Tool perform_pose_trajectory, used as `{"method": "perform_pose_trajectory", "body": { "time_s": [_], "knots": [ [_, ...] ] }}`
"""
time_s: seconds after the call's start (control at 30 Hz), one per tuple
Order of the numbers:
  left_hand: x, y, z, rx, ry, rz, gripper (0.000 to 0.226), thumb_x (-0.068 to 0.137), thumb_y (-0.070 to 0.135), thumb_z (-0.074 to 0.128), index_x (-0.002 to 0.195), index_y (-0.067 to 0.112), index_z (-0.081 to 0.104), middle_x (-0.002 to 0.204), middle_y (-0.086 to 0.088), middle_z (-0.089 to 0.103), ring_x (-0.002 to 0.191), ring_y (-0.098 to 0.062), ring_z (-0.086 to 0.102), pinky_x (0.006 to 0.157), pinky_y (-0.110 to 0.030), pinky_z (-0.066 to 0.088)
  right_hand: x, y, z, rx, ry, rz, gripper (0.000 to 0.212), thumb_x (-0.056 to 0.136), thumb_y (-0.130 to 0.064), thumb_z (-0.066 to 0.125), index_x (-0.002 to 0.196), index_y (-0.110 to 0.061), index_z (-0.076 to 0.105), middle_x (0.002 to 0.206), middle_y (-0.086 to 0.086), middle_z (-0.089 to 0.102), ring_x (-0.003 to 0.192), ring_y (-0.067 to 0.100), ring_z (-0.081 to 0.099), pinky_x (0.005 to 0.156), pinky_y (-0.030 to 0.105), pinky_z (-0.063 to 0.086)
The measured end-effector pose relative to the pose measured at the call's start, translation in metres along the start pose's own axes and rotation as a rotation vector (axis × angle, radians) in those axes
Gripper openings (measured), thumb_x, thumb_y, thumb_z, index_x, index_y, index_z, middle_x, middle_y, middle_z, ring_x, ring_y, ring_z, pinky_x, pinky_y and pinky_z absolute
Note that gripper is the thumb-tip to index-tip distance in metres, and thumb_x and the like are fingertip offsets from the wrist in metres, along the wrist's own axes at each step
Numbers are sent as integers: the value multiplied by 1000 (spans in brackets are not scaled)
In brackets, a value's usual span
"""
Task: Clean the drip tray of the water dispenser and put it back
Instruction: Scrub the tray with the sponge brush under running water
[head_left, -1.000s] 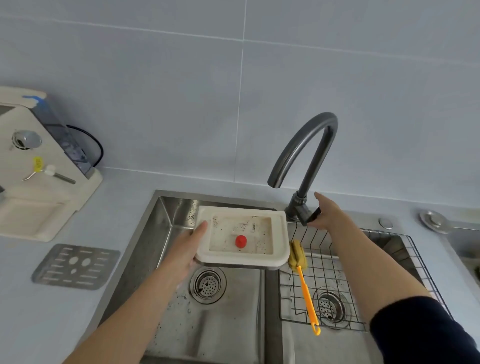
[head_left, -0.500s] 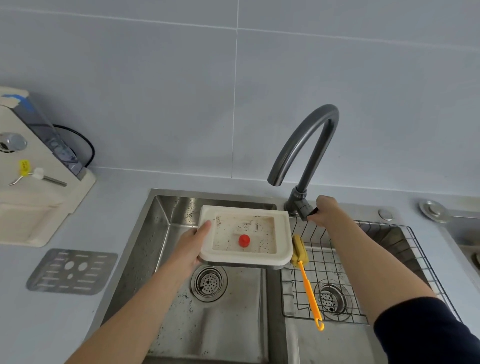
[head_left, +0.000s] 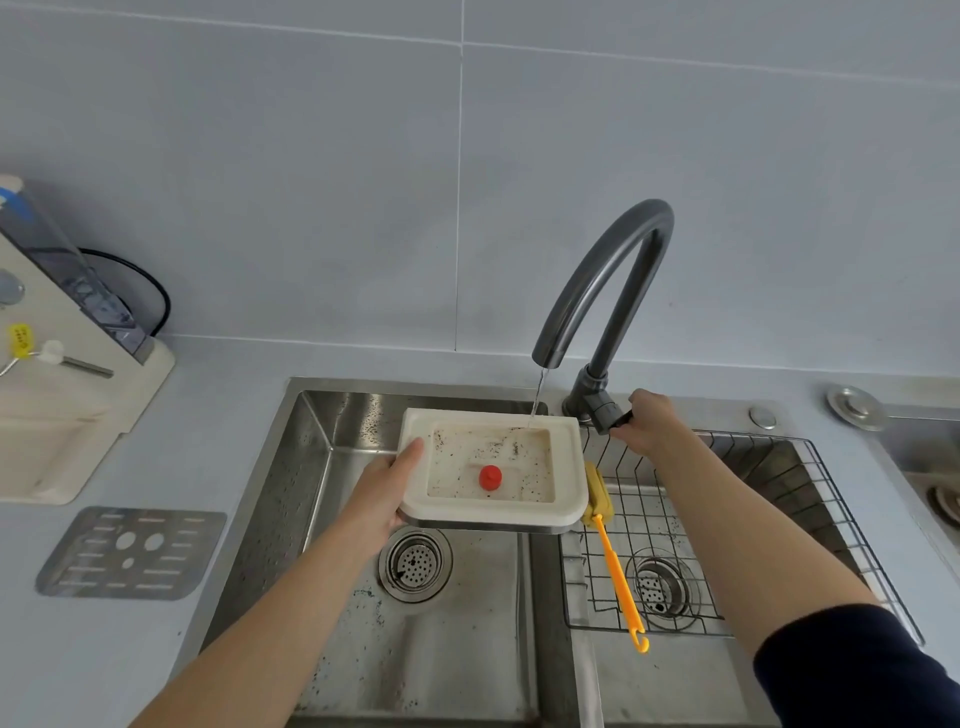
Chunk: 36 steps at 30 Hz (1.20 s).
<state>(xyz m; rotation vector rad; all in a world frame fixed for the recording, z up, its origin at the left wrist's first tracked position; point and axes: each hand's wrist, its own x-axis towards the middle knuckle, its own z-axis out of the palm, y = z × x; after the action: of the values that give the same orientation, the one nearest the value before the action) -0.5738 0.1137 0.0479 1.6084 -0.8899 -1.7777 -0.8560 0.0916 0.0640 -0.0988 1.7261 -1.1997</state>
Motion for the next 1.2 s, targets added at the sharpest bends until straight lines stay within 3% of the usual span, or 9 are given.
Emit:
{"method": "perform_pose_trajectory", "body": {
  "time_s": [0.17, 0.3, 0.47, 0.57, 0.67, 0.77, 0.9, 1.1, 1.2],
  "knots": [
    [2, 0, -2, -8, -4, -13, 33, 91, 35, 48, 110, 9, 55, 104, -10, 65, 93, -25, 62, 75, -39, 55, -2, 1, -4, 35, -19, -26, 14, 94, -3, 33, 83, -1, 42, 87, 15, 45, 122, 38, 47, 102, 47, 42],
    [3, -1, -2, -11, 2, 2, 23, 91, 33, 48, 98, 13, 56, 97, -8, 65, 87, -22, 62, 74, -40, 55, -1, 5, -10, -149, -58, -112, 41, 96, -8, 39, 137, -8, 34, 106, 13, 47, 103, 31, 56, 66, 28, 51],
    [5, -4, -2, 3, 3, 9, 23, 91, 33, 48, 97, 12, 55, 96, -7, 65, 88, -23, 62, 76, -40, 54, -3, 52, -33, -798, -23, -239, 69, 86, -27, 60, 141, -6, 25, 141, 20, 40, 125, 33, 44, 98, 37, 43],
    [5, -6, -2, 7, -9, 8, 23, 91, 32, 48, 98, 12, 56, 95, -7, 65, 88, -22, 62, 80, -41, 53, -13, 92, -44, -1222, -61, -186, 60, 84, -24, 64, 131, -2, 35, 125, 16, 54, 112, 27, 55, 88, 33, 47],
    [5, -7, -3, 5, -22, 3, 19, 91, 31, 49, 91, 14, 56, 92, -6, 64, 86, -22, 62, 79, -40, 53, -17, 132, -52, -1388, -110, -83, 40, 87, -23, 59, 118, -3, 42, 97, 9, 58, 88, 21, 59, 72, 26, 48],
    [3, -7, -5, 16, -45, -12, 18, 91, 31, 49, 90, 15, 57, 93, -7, 65, 87, -23, 62, 78, -39, 52, -16, 149, -53, -1364, -71, -110, 22, 91, -11, 48, 111, -3, 46, 76, 2, 50, 76, 19, 57, 64, 28, 51],
    [2, -8, -7, 11, -60, -36, 17, 91, 31, 50, 88, 16, 58, 94, -7, 65, 89, -24, 62, 79, -39, 52, -22, 137, -63, -1218, 5, -172, 19, 93, -9, 40, 108, -2, 49, 67, 1, 46, 55, 12, 44, 47, 22, 38],
    [2, -9, -12, 22, -83, -58, 24, 89, 34, 51, 98, 13, 57, 99, -9, 65, 92, -25, 62, 78, -38, 53, -79, 100, -111, -1218, 1, -343, 23, 96, -14, 40, 117, -9, 49, 63, -1, 49, 50, 11, 42, 43, 19, 33],
    [4, -9, -13, 31, -96, -54, 30, 90, 36, 50, 106, 11, 57, 101, -10, 65, 95, -26, 62, 80, -38, 53, -116, 87, -129, -1268, 31, -538, 29, 94, -15, 44, 122, -12, 50, 59, -3, 51, 50, 14, 47, 49, 26, 36]
  ]
}}
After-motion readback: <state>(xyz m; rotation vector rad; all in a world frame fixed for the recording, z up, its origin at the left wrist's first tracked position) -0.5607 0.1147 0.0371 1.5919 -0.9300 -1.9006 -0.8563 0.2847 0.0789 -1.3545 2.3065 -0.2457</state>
